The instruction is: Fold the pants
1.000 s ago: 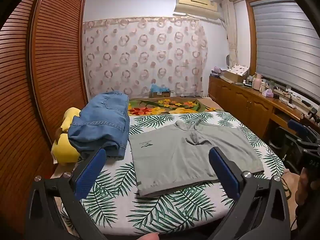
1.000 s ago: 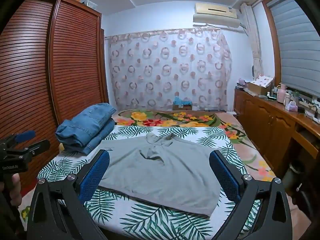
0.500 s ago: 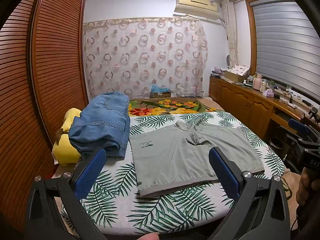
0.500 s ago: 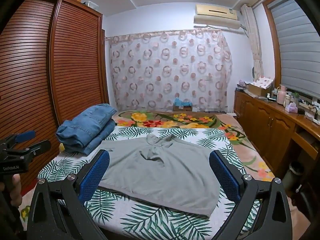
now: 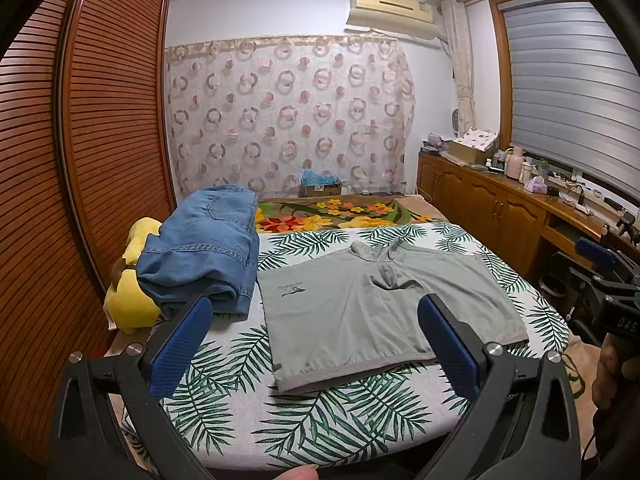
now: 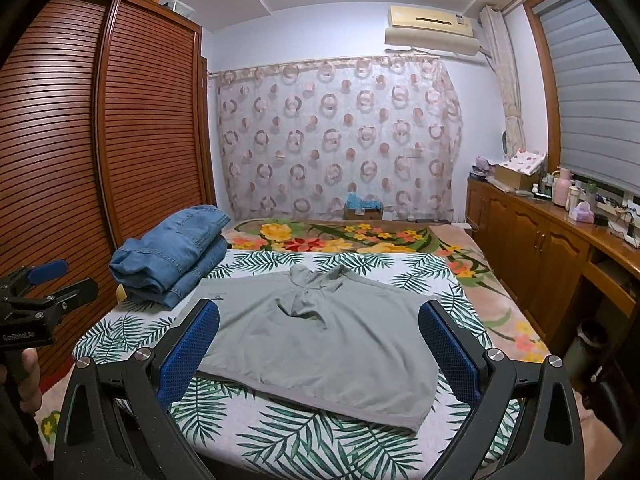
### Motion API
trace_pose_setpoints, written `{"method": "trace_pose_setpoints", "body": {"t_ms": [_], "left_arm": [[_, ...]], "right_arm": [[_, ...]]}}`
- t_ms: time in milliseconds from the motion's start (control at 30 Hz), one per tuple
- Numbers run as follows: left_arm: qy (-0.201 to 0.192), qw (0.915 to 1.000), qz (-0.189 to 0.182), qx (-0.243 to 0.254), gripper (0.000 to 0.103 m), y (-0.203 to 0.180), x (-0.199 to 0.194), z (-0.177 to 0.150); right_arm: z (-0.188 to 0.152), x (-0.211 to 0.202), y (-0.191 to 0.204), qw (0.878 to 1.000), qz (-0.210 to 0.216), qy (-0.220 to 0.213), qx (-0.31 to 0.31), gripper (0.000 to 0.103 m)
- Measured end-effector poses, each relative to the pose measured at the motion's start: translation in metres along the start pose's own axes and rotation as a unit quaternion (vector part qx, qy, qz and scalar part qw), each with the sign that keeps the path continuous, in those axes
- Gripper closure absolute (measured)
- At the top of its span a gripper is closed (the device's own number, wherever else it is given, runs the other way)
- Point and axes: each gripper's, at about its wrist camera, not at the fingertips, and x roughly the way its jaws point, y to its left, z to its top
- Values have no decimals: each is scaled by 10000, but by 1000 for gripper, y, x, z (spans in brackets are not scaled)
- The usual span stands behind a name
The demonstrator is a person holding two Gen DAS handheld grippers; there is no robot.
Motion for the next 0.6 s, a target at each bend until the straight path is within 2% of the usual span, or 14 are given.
{"method": "trace_pose_setpoints", "body": {"t_ms": [600], "left_arm": [[-10, 10000, -2, 6, 0, 1, 1, 0]], "right_arm": [[-2, -3, 1, 10000, -7, -16, 7, 2]]}}
